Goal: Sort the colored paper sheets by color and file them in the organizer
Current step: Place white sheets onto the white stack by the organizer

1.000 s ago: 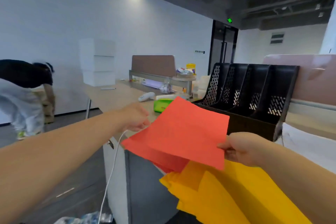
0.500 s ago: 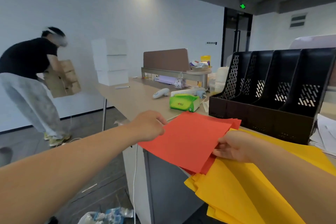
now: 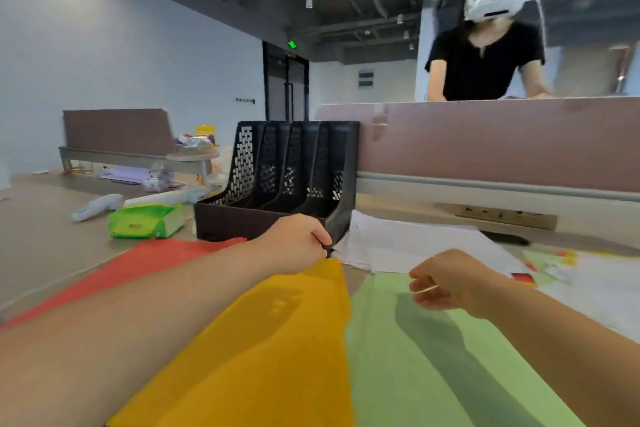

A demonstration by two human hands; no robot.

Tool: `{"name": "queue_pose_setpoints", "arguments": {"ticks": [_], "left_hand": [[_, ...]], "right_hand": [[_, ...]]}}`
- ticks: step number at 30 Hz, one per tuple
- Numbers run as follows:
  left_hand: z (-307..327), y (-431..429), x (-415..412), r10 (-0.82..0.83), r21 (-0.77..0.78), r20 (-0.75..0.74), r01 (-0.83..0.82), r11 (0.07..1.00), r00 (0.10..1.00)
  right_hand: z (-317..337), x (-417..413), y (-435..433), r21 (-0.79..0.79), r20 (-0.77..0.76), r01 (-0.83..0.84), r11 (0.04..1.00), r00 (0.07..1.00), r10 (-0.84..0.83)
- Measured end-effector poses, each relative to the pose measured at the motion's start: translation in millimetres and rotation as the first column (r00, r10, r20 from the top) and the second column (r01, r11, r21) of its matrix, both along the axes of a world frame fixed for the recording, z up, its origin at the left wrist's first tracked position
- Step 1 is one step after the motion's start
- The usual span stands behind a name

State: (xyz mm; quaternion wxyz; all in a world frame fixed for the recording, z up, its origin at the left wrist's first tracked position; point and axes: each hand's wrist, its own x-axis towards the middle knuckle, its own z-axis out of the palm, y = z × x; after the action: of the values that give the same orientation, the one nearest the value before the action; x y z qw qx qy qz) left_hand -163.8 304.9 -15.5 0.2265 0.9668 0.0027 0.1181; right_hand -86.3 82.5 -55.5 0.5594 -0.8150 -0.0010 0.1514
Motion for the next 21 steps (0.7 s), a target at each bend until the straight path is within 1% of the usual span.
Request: {"name": "queue_pose_setpoints", "arguments": {"ticks": [3, 6, 7, 9, 10, 11, 12, 14, 15, 16, 17, 19, 20, 21], "left_hand": [[-13.5, -83.5, 45.8, -0.173, 0.065, 0.007, 0.172, 0.983, 0.985], [-30.4, -167.9, 80.7, -0.344, 0.105, 0.007, 0.341, 0.934, 0.939], [-35.5, -194.8, 88.1, -0.390, 0.115, 0.001, 0.387, 0.915, 0.921], [-46.6, -242.1, 99.2, -0.446, 0.127, -0.033, 0.447, 0.886, 0.894], [-52.7, -262.4, 104.1, -0.471, 0.131, -0.051, 0.474, 0.871, 0.881], [-59.3, -283.7, 109.5, -0.498, 0.145, -0.068, 0.503, 0.852, 0.864], [-65.9, -302.9, 115.2, -0.518, 0.184, -0.103, 0.528, 0.829, 0.849], [-77.0, -334.2, 126.9, -0.533, 0.328, -0.169, 0.557, 0.763, 0.829], [-83.0, -346.5, 132.7, -0.527, 0.372, -0.186, 0.556, 0.743, 0.829], [-88.1, -355.7, 137.1, -0.507, 0.364, -0.210, 0.548, 0.753, 0.836], [-94.6, -363.2, 142.4, -0.493, 0.321, -0.234, 0.545, 0.775, 0.838], [-105.1, -372.2, 149.1, -0.493, 0.192, -0.248, 0.541, 0.819, 0.834], [-108.8, -373.1, 152.6, -0.496, 0.137, -0.242, 0.535, 0.833, 0.834], [-109.6, -371.8, 153.8, -0.502, 0.080, -0.219, 0.528, 0.845, 0.837]], "right_hand": [[-7.2, 7.1, -92.0, -0.016, 0.054, 0.251, 0.968, 0.967, -0.249], [-17.6, 16.1, -181.1, -0.059, 0.193, 0.507, 0.860, 0.851, -0.488], [-21.4, 17.0, -208.5, -0.118, 0.270, 0.590, 0.799, 0.793, -0.546], [-29.0, 14.3, -252.9, -0.270, 0.424, 0.730, 0.628, 0.675, -0.603], [-32.4, 14.0, -272.2, -0.307, 0.475, 0.787, 0.535, 0.614, -0.630], [-35.9, 12.8, -291.5, -0.331, 0.496, 0.826, 0.457, 0.564, -0.660], [-39.0, 11.6, -309.0, -0.381, 0.510, 0.839, 0.389, 0.541, -0.668], [-45.3, 11.4, -339.0, -0.542, 0.522, 0.796, 0.270, 0.571, -0.634], [-50.9, 12.8, -353.1, -0.618, 0.506, 0.756, 0.215, 0.593, -0.626], [-56.8, 13.5, -364.1, -0.679, 0.473, 0.710, 0.187, 0.618, -0.628], [-63.0, 14.9, -373.9, -0.724, 0.431, 0.663, 0.191, 0.651, -0.625], [-72.3, 16.8, -387.2, -0.780, 0.352, 0.570, 0.258, 0.741, -0.572], [-76.1, 17.0, -391.4, -0.780, 0.356, 0.546, 0.306, 0.789, -0.500], [-76.6, 17.1, -393.8, -0.763, 0.373, 0.538, 0.358, 0.819, -0.436]]}}
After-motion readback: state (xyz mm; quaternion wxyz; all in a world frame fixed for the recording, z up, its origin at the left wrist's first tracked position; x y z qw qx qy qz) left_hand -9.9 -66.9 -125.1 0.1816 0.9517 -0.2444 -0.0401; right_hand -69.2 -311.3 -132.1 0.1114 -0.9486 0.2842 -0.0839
